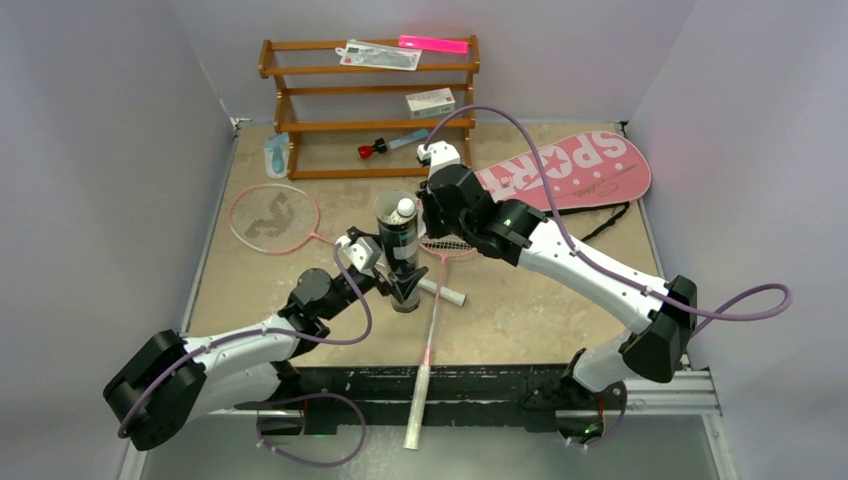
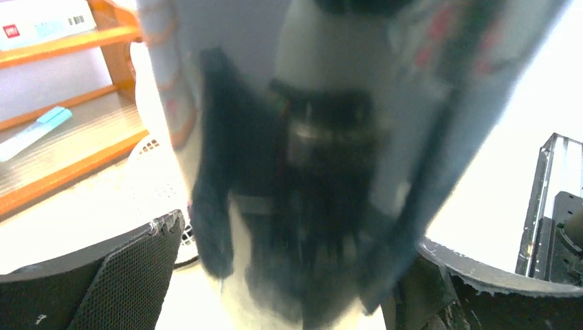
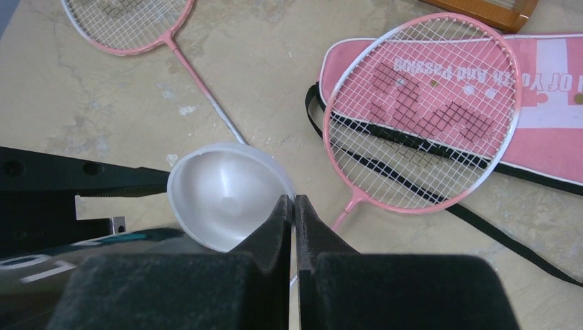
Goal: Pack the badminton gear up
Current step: Close the lid on the shuttle tube.
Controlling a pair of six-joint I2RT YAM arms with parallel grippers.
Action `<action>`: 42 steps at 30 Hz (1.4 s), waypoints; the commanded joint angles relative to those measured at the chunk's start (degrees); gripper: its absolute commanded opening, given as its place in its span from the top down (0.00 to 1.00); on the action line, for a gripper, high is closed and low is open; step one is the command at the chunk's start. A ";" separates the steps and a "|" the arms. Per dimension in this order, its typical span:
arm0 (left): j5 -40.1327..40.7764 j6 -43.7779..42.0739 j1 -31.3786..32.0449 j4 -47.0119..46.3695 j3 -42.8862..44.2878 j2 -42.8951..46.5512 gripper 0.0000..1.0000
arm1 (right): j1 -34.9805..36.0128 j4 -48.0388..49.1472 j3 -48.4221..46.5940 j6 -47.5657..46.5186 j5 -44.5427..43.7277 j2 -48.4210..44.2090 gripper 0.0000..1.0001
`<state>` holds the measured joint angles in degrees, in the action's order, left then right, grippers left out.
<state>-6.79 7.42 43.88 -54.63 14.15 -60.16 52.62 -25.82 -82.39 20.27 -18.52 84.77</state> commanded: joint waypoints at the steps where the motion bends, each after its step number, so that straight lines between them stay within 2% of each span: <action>1: 1.36 0.31 -0.20 3.66 1.93 1.85 0.00 | 0.28 -0.45 -1.06 -0.46 -1.21 -1.62 1.00; 10: 2.75 0.63 -0.18 9.54 2.92 6.22 0.01 | -0.29 -5.71 -4.66 -1.94 -2.93 -2.35 1.00; 16: 3.12 0.93 -0.18 14.77 2.90 12.41 0.01 | -6.23 -10.67 -8.35 -4.24 -2.47 -3.13 1.00; 25: 2.69 1.26 -0.17 25.75 5.58 20.18 0.01 | -10.03 -18.86 -20.45 -9.35 -1.28 -6.23 1.00; 31: 0.79 2.46 -0.20 33.44 8.15 24.16 0.00 | -10.07 -24.16 -31.85 -11.23 9.09 -5.53 1.00; 37: 1.71 4.42 -0.19 41.80 10.31 29.60 0.00 | -10.01 -23.46 -35.35 -11.24 25.64 -4.17 1.00; 42: -0.20 2.70 -0.20 52.68 15.64 30.80 0.00 | -10.00 -20.77 -35.34 -11.08 33.50 -2.70 1.00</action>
<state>-5.61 10.02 43.88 -11.18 24.18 -30.15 42.37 -47.75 -116.73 10.00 4.58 80.34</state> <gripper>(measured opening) 0.996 0.008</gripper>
